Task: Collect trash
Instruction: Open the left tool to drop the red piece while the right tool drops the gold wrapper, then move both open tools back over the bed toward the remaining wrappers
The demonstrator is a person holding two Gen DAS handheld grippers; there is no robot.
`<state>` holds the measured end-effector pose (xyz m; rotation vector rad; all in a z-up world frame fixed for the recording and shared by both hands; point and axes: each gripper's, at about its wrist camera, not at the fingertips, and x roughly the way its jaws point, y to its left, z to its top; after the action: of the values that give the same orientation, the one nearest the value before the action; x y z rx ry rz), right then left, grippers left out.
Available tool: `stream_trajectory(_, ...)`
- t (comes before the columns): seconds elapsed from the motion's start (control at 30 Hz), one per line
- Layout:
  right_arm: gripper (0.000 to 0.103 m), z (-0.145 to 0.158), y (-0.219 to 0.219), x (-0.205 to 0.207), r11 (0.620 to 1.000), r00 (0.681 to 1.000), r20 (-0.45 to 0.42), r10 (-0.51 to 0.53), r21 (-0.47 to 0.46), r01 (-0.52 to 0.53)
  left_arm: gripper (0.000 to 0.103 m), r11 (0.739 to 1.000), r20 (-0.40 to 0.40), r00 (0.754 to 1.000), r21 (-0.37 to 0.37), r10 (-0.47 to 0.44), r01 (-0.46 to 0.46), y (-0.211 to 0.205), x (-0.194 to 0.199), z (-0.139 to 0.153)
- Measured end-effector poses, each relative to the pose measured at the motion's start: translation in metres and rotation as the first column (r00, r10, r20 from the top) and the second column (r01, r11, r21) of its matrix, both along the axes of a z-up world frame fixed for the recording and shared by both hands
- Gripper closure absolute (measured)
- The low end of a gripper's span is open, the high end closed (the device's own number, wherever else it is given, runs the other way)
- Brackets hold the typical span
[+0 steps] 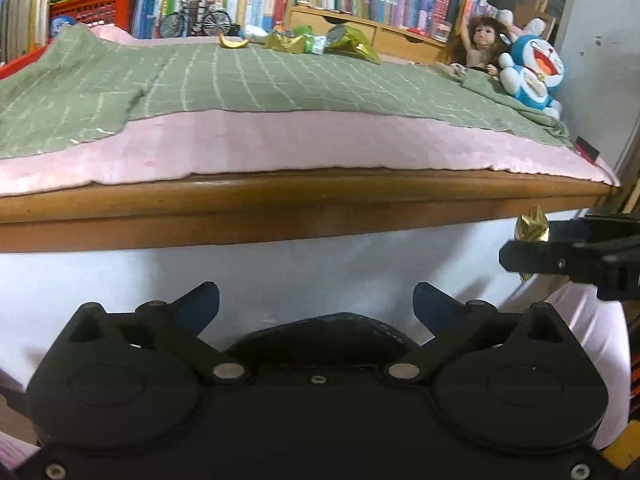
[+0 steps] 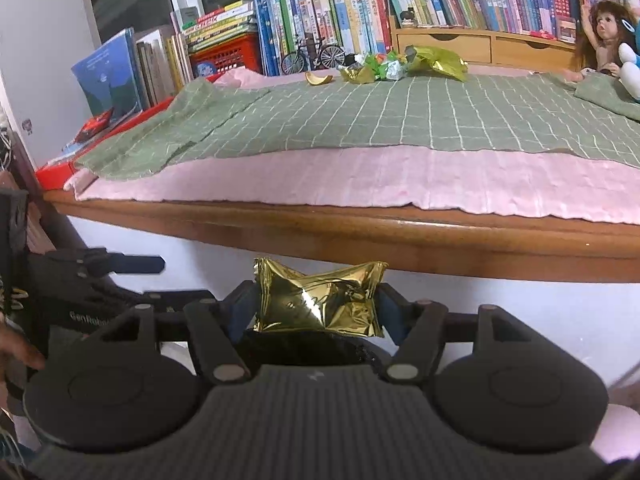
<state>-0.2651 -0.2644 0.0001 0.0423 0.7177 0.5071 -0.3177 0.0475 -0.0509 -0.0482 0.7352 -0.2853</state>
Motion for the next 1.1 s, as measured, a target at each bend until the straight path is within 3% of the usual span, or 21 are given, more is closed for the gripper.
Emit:
stream_trajectory(0.2,0.025,-0.019,0.024,0.007,0.998,0.998,-0.042,0.053,-0.029,-0.054,0.0,0.999,-0.002,0.999,-0.015,0.048,-0.048,0.015,-0.002,0.002)
stream_trajectory(0.37,0.0,-0.026,0.043,0.008,0.988,0.997,-0.017,0.081,-0.13,-0.083,0.0,0.994,-0.018,0.994,-0.017,0.11,-0.11,0.022,0.001,0.0)
stream_trajectory(0.47,0.0,-0.022,0.048,0.008,0.979,0.996,0.016,0.09,-0.188,-0.085,0.0,0.99,-0.041,0.99,-0.038,0.134,-0.136,0.025,0.004,-0.002)
stream_trajectory(0.6,0.0,-0.017,0.04,0.011,0.983,0.996,0.01,0.084,-0.164,-0.082,0.0,0.985,-0.069,0.986,-0.082,0.148,-0.154,0.026,0.003,-0.007)
stream_trajectory(0.77,0.0,-0.016,0.03,0.014,0.991,0.999,-0.007,0.051,-0.121,-0.052,0.0,0.945,-0.101,0.966,-0.205,0.237,-0.253,0.034,-0.006,-0.019)
stream_trajectory(0.87,0.0,-0.015,0.025,0.017,0.994,0.999,-0.019,0.034,-0.101,-0.036,0.0,0.939,-0.068,0.957,-0.186,0.281,-0.289,0.03,-0.013,-0.024)
stream_trajectory(1.0,0.0,-0.008,0.019,0.017,0.997,1.0,-0.014,0.022,-0.076,-0.023,0.0,0.953,-0.07,0.967,-0.165,0.246,-0.255,0.021,-0.011,-0.025)
stream_trajectory(1.1,0.0,-0.001,0.014,0.017,0.999,1.0,0.007,0.006,-0.053,-0.006,0.0,0.968,-0.053,0.972,-0.093,0.228,-0.232,0.011,-0.006,-0.016)
